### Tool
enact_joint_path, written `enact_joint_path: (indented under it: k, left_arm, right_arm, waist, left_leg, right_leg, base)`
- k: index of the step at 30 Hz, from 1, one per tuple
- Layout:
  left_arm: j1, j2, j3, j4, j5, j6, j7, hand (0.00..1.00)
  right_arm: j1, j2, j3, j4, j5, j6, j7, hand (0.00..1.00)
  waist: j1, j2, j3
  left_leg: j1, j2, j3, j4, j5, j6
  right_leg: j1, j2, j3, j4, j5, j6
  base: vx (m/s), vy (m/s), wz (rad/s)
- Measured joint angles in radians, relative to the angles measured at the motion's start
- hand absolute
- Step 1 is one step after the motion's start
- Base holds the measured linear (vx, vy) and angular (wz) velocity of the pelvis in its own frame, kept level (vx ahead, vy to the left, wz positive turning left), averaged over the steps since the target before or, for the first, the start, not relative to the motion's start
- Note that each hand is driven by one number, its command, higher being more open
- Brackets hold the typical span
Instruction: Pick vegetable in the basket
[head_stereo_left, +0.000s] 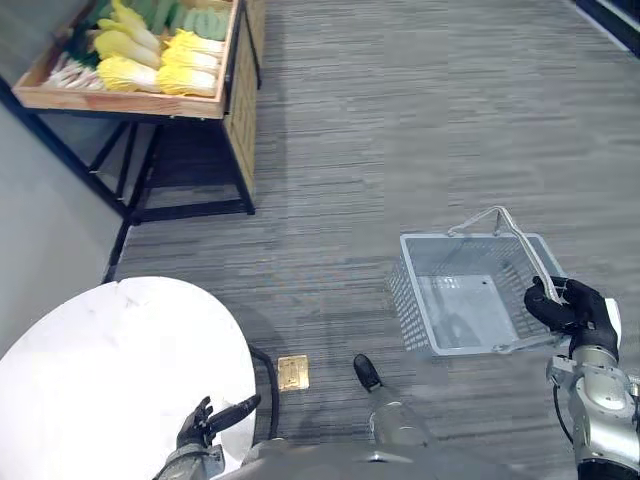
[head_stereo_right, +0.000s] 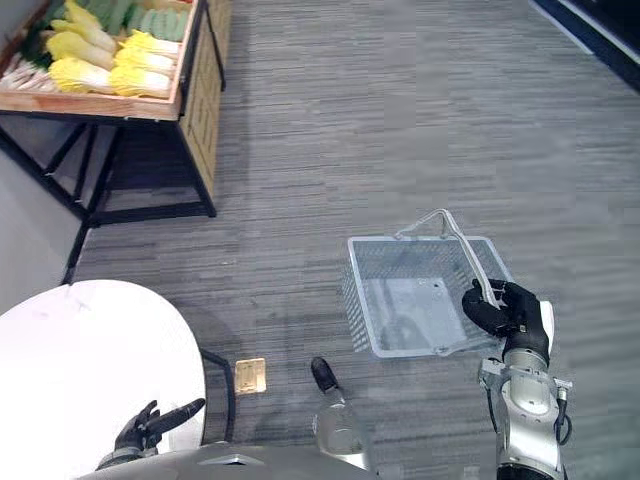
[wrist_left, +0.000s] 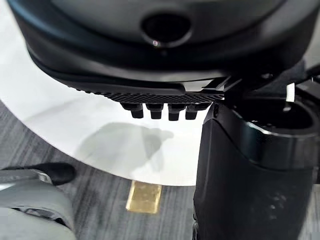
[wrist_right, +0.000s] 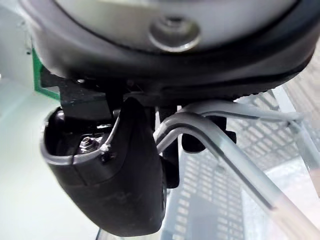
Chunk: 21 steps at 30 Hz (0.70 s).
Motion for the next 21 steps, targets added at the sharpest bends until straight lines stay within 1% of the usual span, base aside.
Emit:
enact_joint_path:
  k: [1,2,3,4,5,6,7,8,9,10,11,12,15,16,17,18,21]
  left_arm:
    - [-0.003,0.004,0.000,-0.001,0.006,0.003,0.000,1.00]
    - [-0.011,0.006,0.005,0.000,0.026,0.008,0.000,1.00]
    - [-0.017,0.007,0.013,0.003,0.032,0.008,-0.002,1.00]
    - [-0.023,0.015,0.021,0.006,0.033,0.008,-0.001,1.00]
    - [-0.022,0.021,0.021,0.001,0.033,0.009,-0.002,1.00]
    - [-0.027,0.020,0.022,-0.001,0.033,0.015,-0.005,1.00]
    - [-0.022,0.021,0.022,-0.002,0.032,0.018,-0.008,1.00]
    - [-0.028,0.022,0.022,-0.009,0.032,0.016,-0.011,1.00]
    - [-0.033,0.018,0.022,-0.008,0.032,0.014,-0.015,1.00]
    - [-0.046,0.016,0.017,-0.009,0.031,0.009,-0.016,1.00]
    - [-0.051,0.018,0.016,-0.013,0.031,0.008,-0.016,1.00]
    - [-0.057,0.014,0.013,-0.012,0.031,0.011,-0.018,1.00]
    - [-0.056,0.014,0.010,-0.005,0.027,0.013,-0.021,1.00]
    - [-0.055,0.014,0.009,-0.005,0.027,0.014,-0.021,1.00]
    - [-0.054,0.014,0.007,-0.005,0.027,0.014,-0.023,1.00]
    - [-0.061,0.013,-0.011,0.032,0.027,0.031,-0.034,1.00]
    - [-0.063,0.013,-0.011,0.031,0.027,0.031,-0.035,1.00]
  right_arm:
    - [0.001,0.011,-0.001,-0.001,0.000,0.000,-0.001,0.00]
    - [-0.001,0.030,-0.005,-0.001,-0.003,0.003,-0.001,0.00]
    - [-0.004,0.040,-0.006,-0.005,-0.007,0.006,0.000,0.00]
    - [0.005,0.058,-0.008,-0.018,-0.020,0.008,0.000,0.00]
    - [0.021,0.059,-0.018,-0.034,-0.028,0.021,0.002,0.00]
    - [0.025,0.052,-0.027,-0.035,-0.038,0.025,0.003,0.00]
    - [0.027,0.048,-0.030,-0.035,-0.038,0.032,0.004,0.00]
    - [0.027,0.044,-0.038,-0.035,-0.038,0.034,0.012,0.00]
    - [0.027,0.036,-0.049,-0.035,-0.038,0.035,0.018,0.00]
    - [0.024,0.022,-0.072,-0.034,-0.036,0.037,0.020,0.00]
    - [0.030,0.010,-0.088,-0.031,-0.035,0.042,0.020,0.00]
    - [0.031,-0.006,-0.109,-0.016,-0.034,0.047,0.026,0.00]
    - [0.032,-0.032,-0.121,0.009,-0.016,0.050,0.045,0.00]
    - [0.032,-0.035,-0.121,0.016,-0.015,0.050,0.047,0.00]
    - [0.035,-0.038,-0.121,0.029,0.005,0.050,0.049,0.00]
    - [0.024,-0.073,-0.054,0.117,0.044,0.061,0.102,0.00]
    - [0.022,-0.073,-0.054,0.117,0.044,0.061,0.102,0.00]
  waist:
    - [-0.001,-0.007,0.001]
    - [0.009,-0.003,0.001]
    - [0.018,0.009,-0.002]
    - [0.019,-0.005,-0.003]
    - [0.014,-0.029,-0.004]
    - [0.013,-0.030,-0.009]
    - [0.017,-0.026,-0.011]
    - [0.024,-0.019,-0.016]
    - [0.028,-0.001,-0.031]
    - [0.030,0.020,-0.039]
    - [0.026,0.016,-0.039]
    - [0.027,0.023,-0.042]
    - [0.029,0.024,-0.044]
    - [0.029,0.024,-0.044]
    - [0.029,0.023,-0.043]
    - [0.031,0.052,-0.054]
    - [0.031,0.050,-0.053]
  left_leg:
    - [-0.003,-0.001,0.007,0.008,-0.001,0.002]
    - [-0.004,0.007,0.026,0.001,0.006,0.010]
    - [-0.003,0.026,0.042,-0.007,0.009,0.011]
    - [0.001,0.021,0.054,-0.007,0.010,0.008]
    - [0.020,-0.003,0.047,0.002,0.006,0.003]
    - [0.018,-0.012,0.045,0.023,-0.002,0.003]
    - [0.008,-0.008,0.038,0.034,0.002,0.010]
    - [-0.017,-0.005,0.027,0.049,0.026,0.045]
    - [-0.036,0.012,0.024,0.034,0.042,0.046]
    - [-0.044,0.022,0.019,0.008,0.045,0.032]
    - [-0.037,0.013,0.011,-0.011,0.044,0.022]
    - [-0.041,0.016,0.001,-0.015,0.054,0.003]
    - [-0.048,0.006,-0.028,-0.007,0.099,0.003]
    - [-0.047,0.004,-0.036,-0.005,0.106,0.002]
    - [-0.042,0.002,-0.050,0.002,0.119,0.001]
    - [-0.004,-0.016,-0.101,-0.053,0.087,-0.017]
    - [-0.003,-0.019,-0.103,-0.032,0.094,-0.011]
  right_leg:
    - [-0.010,0.000,-0.010,0.008,-0.009,-0.014]
    - [-0.049,-0.002,-0.112,0.057,-0.065,-0.113]
    - [-0.087,-0.001,-0.177,0.135,-0.100,-0.136]
    - [-0.167,-0.020,-0.268,0.370,-0.147,-0.153]
    - [-0.174,-0.047,-0.324,0.457,-0.212,-0.116]
    - [-0.157,-0.051,-0.321,0.427,-0.208,-0.052]
    - [-0.143,-0.047,-0.317,0.390,-0.192,-0.036]
    - [-0.105,-0.045,-0.310,0.270,-0.146,-0.047]
    - [-0.081,-0.046,-0.329,0.183,-0.133,-0.047]
    - [-0.106,-0.047,-0.372,0.224,-0.142,-0.068]
    - [-0.109,-0.058,-0.384,0.264,-0.156,-0.044]
    - [-0.087,-0.056,-0.391,0.212,-0.130,-0.037]
    - [-0.003,-0.067,-0.405,0.056,-0.055,-0.044]
    - [0.011,-0.070,-0.408,0.037,-0.047,-0.044]
    - [0.043,-0.076,-0.417,0.004,-0.038,-0.053]
    - [0.077,-0.093,-0.439,-0.035,-0.018,-0.033]
    - [0.090,-0.098,-0.438,-0.035,-0.024,-0.034]
  base:
    - [-0.07,-0.003,-0.64]
    - [-0.05,-0.024,-0.57]
    - [-0.04,-0.037,-0.60]
    - [0.04,-0.040,-0.26]
    - [0.05,0.006,-0.15]
    - [0.05,0.021,-0.13]
    - [-0.02,0.024,-0.28]
    - [-0.03,0.003,-0.28]
    - [-0.01,-0.024,-0.23]
    - [0.05,-0.016,0.04]
    - [0.07,-0.026,0.16]
    - [0.06,-0.001,0.21]
    - [0.04,-0.027,0.14]
    - [0.02,-0.055,0.23]
    - [0.01,-0.030,0.17]
    - [0.00,-0.024,0.13]
    - [0.00,0.000,0.00]
